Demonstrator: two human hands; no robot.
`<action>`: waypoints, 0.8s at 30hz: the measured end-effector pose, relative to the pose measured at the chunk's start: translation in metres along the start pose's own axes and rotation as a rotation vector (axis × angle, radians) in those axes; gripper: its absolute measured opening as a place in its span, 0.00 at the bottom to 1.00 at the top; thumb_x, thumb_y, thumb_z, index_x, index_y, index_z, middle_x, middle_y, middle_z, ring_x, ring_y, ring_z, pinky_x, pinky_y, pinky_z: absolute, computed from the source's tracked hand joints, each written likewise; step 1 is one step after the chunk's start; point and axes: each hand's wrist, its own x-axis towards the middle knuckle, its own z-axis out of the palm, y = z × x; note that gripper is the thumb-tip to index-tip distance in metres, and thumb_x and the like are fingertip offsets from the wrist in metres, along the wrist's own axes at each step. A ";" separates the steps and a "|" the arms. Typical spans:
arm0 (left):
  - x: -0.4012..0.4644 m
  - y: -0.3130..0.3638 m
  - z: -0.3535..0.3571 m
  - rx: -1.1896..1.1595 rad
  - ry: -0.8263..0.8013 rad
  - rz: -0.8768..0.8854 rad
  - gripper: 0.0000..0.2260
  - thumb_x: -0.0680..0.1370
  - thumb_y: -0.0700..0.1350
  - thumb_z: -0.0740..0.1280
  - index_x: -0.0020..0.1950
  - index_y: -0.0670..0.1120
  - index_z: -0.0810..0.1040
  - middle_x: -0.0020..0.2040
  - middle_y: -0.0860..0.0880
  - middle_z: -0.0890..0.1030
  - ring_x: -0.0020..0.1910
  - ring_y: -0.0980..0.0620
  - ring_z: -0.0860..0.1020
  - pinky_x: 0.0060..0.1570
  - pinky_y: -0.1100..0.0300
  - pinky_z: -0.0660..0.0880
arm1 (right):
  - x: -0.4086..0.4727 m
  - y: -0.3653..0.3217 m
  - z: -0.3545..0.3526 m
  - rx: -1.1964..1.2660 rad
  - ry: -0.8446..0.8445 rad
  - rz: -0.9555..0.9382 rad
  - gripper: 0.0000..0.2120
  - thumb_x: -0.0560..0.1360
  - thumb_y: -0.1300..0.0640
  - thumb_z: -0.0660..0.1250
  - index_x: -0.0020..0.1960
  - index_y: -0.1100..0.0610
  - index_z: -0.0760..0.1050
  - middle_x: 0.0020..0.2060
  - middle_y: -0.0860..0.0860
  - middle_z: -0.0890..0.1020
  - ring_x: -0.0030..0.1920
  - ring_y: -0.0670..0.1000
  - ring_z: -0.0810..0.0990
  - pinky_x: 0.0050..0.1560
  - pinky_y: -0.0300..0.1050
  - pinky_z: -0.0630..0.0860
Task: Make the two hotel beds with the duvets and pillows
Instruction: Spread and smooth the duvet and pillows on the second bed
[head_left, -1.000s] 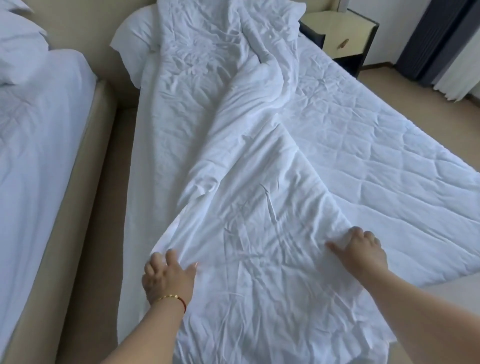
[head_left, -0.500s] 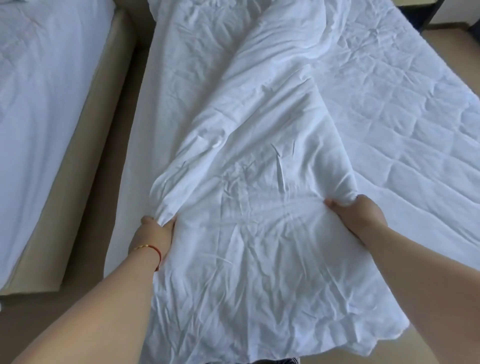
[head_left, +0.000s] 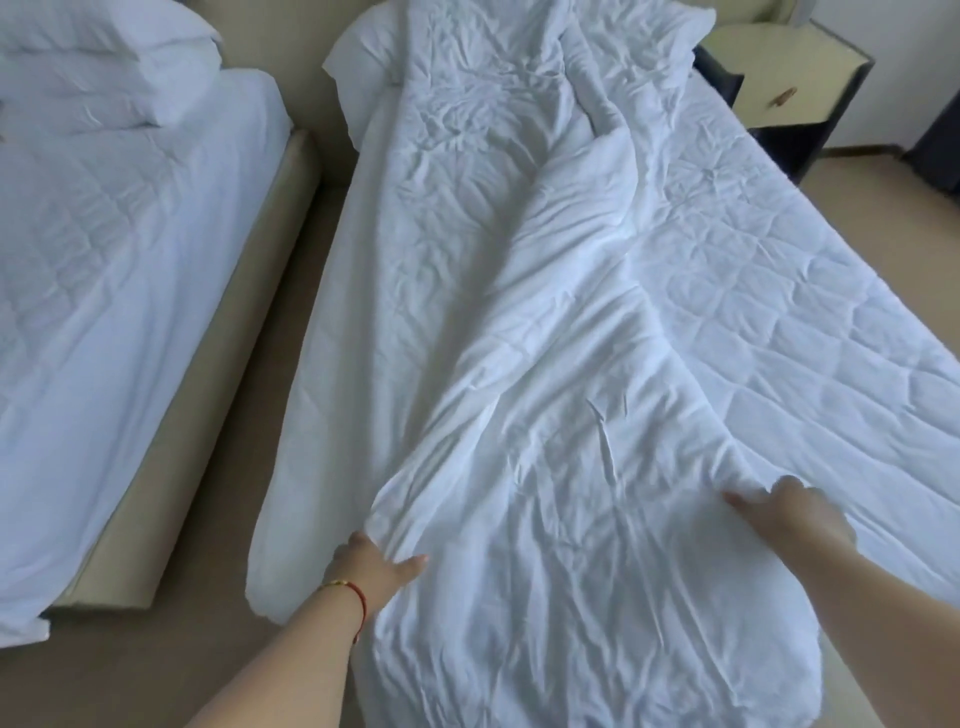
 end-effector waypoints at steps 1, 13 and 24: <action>-0.006 0.006 -0.007 0.070 0.045 0.016 0.46 0.69 0.67 0.69 0.77 0.42 0.56 0.73 0.42 0.64 0.71 0.42 0.66 0.68 0.50 0.68 | -0.003 -0.010 -0.004 -0.036 0.078 -0.014 0.29 0.72 0.35 0.63 0.56 0.61 0.73 0.53 0.60 0.77 0.57 0.61 0.75 0.55 0.52 0.72; -0.053 0.086 -0.106 -0.107 0.124 0.533 0.24 0.81 0.56 0.60 0.73 0.46 0.65 0.69 0.49 0.71 0.65 0.52 0.73 0.60 0.61 0.70 | -0.108 -0.220 -0.023 0.374 0.003 -0.425 0.19 0.76 0.42 0.61 0.58 0.55 0.75 0.57 0.53 0.79 0.58 0.54 0.76 0.50 0.44 0.69; 0.014 -0.054 -0.322 0.030 0.145 0.656 0.13 0.80 0.57 0.60 0.60 0.53 0.73 0.50 0.56 0.79 0.46 0.58 0.77 0.46 0.62 0.74 | -0.263 -0.416 0.002 0.575 0.029 -0.400 0.11 0.76 0.45 0.63 0.43 0.53 0.73 0.37 0.48 0.78 0.40 0.51 0.77 0.35 0.43 0.67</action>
